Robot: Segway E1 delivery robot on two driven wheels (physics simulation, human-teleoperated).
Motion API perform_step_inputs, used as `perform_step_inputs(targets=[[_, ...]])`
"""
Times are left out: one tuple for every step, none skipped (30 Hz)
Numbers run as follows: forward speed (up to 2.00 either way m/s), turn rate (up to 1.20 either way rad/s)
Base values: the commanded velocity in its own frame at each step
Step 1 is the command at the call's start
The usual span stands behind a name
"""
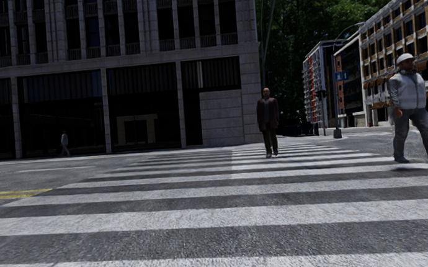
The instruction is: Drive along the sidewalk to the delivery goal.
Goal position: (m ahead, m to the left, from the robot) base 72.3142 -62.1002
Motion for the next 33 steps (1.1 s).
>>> perform_step_inputs(targets=[[2.0, 0.44], [2.0, 0.44], [2.0, 0.44], [2.0, 0.44], [2.0, 0.44], [2.0, 0.44], [2.0, 0.44], [2.0, 0.44], [2.0, 0.44], [2.0, 0.44], [2.0, 0.32], [2.0, 0.14], [2.0, 0.0], [2.0, 0.0], [2.0, 0.0], [2.0, 0.0], [2.0, 0.0], [2.0, 0.0], [2.0, 0.0], [2.0, 0.0], [2.0, 0.0], [2.0, 0.0], [2.0, 0.0], [2.0, 0.0], [2.0, 0.0], [2.0, 0.04], [2.0, 0.18], [2.0, 0.22], [2.0, 0.23], [1.91, 0.25], [1.91, 0.25], [1.75, 0.25], [1.66, 0.25]])
